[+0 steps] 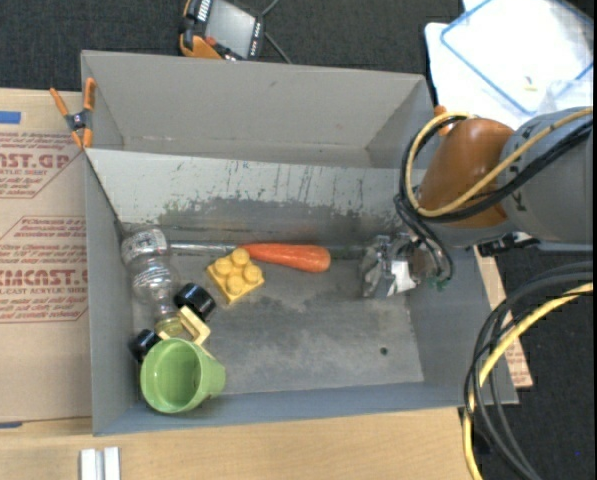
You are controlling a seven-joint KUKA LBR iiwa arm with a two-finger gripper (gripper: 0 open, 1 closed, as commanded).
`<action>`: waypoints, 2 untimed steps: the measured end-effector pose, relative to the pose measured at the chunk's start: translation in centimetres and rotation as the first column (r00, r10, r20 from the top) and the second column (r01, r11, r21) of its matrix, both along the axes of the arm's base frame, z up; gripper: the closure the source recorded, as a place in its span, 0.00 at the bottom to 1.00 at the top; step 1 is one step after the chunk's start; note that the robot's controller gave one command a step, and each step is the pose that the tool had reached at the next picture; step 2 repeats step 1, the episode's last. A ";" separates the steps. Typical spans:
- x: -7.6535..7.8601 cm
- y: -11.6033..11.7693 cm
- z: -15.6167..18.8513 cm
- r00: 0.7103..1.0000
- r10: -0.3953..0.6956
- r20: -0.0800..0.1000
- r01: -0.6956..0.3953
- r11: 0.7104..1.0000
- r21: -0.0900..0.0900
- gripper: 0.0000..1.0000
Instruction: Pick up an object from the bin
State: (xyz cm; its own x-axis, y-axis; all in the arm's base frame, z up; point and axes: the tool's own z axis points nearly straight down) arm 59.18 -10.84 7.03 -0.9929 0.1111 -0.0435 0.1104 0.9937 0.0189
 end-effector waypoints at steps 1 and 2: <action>-0.6 -0.2 2.3 1.000 -0.001 -0.012 0.001 1.000 0.002 1.00; -0.6 -0.2 2.3 1.000 -0.001 -0.012 0.001 1.000 0.002 1.00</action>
Offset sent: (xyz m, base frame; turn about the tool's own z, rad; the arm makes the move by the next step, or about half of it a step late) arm -0.0226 -0.0089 0.0227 -0.1910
